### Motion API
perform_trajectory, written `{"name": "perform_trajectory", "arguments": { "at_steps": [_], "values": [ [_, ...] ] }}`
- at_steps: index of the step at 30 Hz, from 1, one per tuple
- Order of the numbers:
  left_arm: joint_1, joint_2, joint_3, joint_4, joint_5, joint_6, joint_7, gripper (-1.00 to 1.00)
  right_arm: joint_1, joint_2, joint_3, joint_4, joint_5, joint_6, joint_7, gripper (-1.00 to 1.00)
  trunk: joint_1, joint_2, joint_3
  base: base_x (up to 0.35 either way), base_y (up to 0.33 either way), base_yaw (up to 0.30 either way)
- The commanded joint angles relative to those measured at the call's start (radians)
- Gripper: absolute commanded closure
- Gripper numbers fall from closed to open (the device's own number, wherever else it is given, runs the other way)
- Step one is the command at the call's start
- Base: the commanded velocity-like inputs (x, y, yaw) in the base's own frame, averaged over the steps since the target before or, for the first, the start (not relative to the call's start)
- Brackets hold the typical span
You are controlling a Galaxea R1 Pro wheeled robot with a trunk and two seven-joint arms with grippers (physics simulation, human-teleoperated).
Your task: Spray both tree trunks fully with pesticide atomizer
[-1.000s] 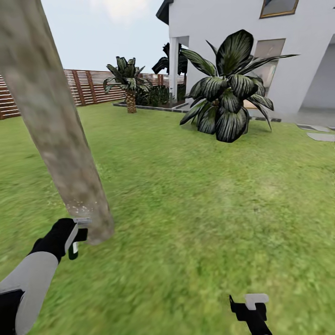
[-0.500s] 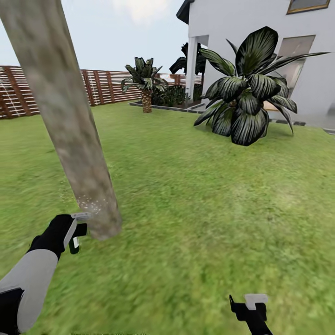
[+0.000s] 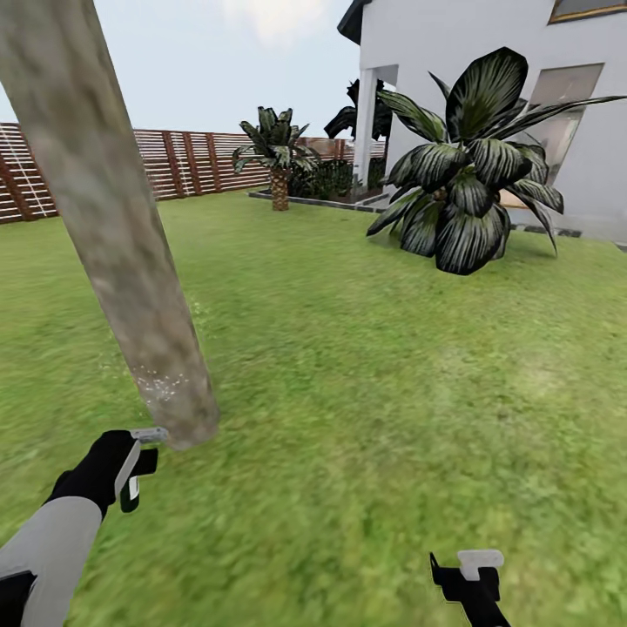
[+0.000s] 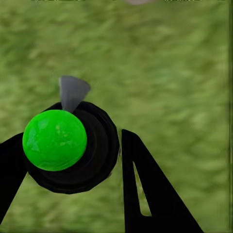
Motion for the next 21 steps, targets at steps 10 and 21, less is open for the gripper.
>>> {"name": "perform_trajectory", "arguments": {
  "at_steps": [10,21],
  "values": [
    [0.015,-0.003,0.004,0.032,-0.008,0.004,-0.004,1.00,-0.001,0.002,-0.003,0.001,0.011,-0.003,-0.005,-1.00,0.000,0.000,-0.001,0.217,-0.209,0.069],
    [0.015,-0.007,0.005,0.034,-0.006,0.002,-0.005,1.00,-0.001,0.002,-0.003,0.001,0.011,-0.003,-0.005,-1.00,0.000,0.000,-0.001,0.075,-0.262,0.224]
  ]
}}
